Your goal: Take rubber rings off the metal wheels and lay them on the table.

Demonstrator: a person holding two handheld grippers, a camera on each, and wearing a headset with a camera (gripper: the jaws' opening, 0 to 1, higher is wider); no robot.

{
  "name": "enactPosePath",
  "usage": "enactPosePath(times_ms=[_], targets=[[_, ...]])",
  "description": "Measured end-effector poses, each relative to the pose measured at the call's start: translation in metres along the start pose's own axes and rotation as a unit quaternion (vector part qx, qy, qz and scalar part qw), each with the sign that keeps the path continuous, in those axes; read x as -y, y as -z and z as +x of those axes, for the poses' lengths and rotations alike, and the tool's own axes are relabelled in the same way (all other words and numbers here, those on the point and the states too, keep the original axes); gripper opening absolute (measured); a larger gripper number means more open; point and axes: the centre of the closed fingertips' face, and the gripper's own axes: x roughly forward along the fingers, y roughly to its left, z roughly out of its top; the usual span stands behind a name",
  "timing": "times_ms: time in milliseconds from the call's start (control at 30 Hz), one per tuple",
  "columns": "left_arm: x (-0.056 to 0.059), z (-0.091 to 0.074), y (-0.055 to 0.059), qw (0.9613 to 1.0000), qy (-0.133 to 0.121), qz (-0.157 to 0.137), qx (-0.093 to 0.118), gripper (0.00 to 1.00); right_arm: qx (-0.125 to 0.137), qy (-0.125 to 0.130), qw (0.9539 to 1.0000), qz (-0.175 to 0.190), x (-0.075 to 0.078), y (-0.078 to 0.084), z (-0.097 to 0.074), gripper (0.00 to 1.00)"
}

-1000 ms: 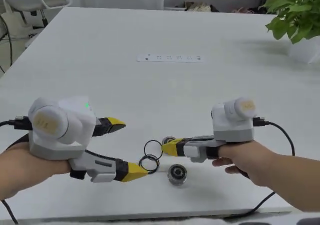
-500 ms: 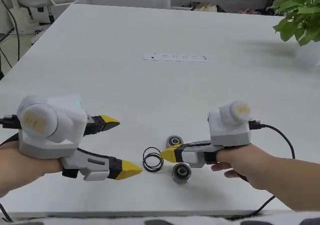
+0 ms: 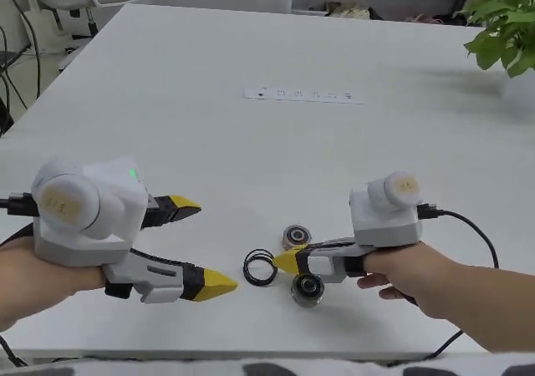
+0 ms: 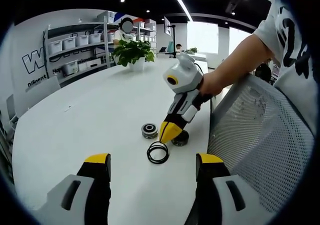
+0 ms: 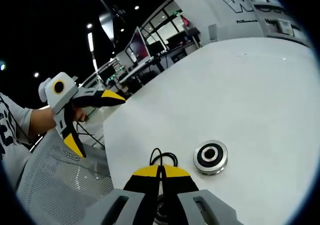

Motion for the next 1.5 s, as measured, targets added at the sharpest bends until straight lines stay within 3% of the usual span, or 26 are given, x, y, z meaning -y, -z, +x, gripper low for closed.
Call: enactPosePath(times_ms=[300,833,1133,1500], targets=[[0.001,0.002,0.002,1.0,0.002,-0.002,-0.003,0.67,0.0,0.01,0.9999,-0.012,0.002,0.0,0.003,0.0],[0.006,0.006,0.002,0.9999,0.009,0.002,-0.012,0.68,0.012,0.017,0.9986,-0.05,-0.002,-0.01,-0.008,0.15],[0.007,0.002,-0.005,1.0,0.004,-0.007,-0.002,0.68,0.039,0.019,0.9967,-0.068,-0.008,-0.029,-0.025,0.22],[0.009,-0.009,-0.008,0.9999,-0.007,-0.01,0.005,0.68,0.076,0.025,0.9946,-0.067,-0.014,-0.039,-0.051,0.33]])
